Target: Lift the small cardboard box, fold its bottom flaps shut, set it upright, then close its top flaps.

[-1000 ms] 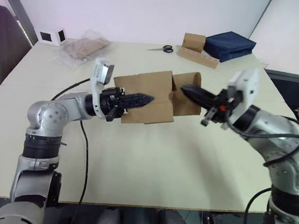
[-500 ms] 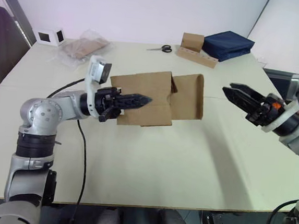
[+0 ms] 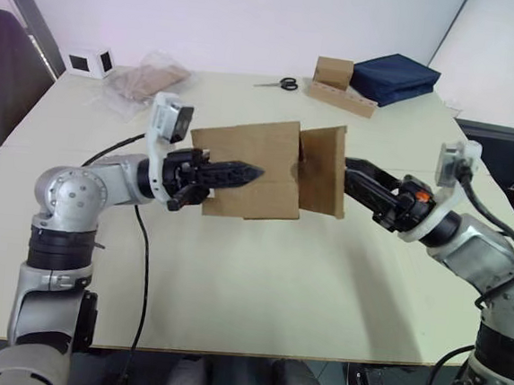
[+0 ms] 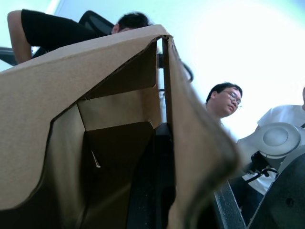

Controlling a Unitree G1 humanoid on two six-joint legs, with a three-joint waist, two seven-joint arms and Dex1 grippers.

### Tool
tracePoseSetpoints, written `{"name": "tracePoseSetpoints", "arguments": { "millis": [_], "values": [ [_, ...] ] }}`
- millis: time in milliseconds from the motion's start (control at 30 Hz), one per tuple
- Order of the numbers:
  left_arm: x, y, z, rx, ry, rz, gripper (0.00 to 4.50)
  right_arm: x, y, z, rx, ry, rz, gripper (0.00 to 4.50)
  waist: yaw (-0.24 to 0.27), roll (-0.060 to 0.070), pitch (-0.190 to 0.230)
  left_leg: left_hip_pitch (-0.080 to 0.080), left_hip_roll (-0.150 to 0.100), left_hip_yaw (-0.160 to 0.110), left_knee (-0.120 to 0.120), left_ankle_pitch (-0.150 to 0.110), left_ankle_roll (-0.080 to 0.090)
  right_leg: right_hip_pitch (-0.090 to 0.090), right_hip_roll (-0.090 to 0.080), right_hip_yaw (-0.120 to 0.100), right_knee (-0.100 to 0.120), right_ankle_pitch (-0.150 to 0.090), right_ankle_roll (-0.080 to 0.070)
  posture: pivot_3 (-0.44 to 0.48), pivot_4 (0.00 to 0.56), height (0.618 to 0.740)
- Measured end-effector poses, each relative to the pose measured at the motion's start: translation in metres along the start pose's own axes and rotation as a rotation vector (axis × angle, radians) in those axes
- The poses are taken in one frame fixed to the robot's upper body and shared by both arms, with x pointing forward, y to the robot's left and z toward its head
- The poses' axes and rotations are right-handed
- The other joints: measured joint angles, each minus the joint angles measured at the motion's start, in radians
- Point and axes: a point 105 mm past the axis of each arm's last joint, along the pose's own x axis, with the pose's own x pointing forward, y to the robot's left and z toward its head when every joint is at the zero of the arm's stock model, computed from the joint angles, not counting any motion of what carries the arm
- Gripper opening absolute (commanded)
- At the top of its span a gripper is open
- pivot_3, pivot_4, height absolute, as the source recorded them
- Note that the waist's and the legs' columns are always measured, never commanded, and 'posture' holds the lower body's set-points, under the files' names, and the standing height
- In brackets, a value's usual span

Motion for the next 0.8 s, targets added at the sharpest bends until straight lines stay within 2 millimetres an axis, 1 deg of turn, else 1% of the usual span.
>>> {"name": "tracePoseSetpoints", "arguments": {
  "millis": [33, 200, 433, 800],
  "values": [
    [0.000, 0.001, 0.000, 0.000, 0.003, 0.004, 0.00, 0.002, 0.006, 0.000, -0.001, 0.000, 0.019, 3.67, 0.000, 0.000, 0.000, 0.000, 0.000, 0.000, 0.000, 0.000, 0.000, 0.000, 0.000, 0.000, 0.000, 0.000, 0.000, 0.000, 0.150, 0.740],
    [0.000, 0.001, 0.000, 0.002, 0.002, 0.006, 0.00, 0.006, 0.013, -0.003, 0.018, 0.007, 0.031, 3.67, 0.000, 0.000, 0.000, 0.000, 0.000, 0.000, 0.000, 0.000, 0.000, 0.000, 0.000, 0.000, 0.000, 0.000, 0.000, 0.000, 0.150, 0.740],
    [0.001, 0.001, 0.000, 0.004, -0.002, 0.001, 0.00, 0.007, 0.017, -0.011, 0.051, 0.021, 0.033, 3.67, 0.000, 0.000, 0.000, 0.000, 0.000, 0.000, 0.000, 0.000, 0.000, 0.000, 0.000, 0.000, 0.000, 0.000, 0.000, 0.000, 0.150, 0.740],
    [0.001, 0.003, 0.001, 0.014, -0.015, 0.006, 0.00, 0.007, 0.027, -0.015, 0.101, 0.023, 0.073, 3.67, 0.000, 0.000, 0.000, 0.000, 0.000, 0.000, 0.000, 0.000, 0.000, 0.000, 0.000, 0.000, 0.000, 0.000, 0.000, 0.000, 0.150, 0.740]
  ]
}}
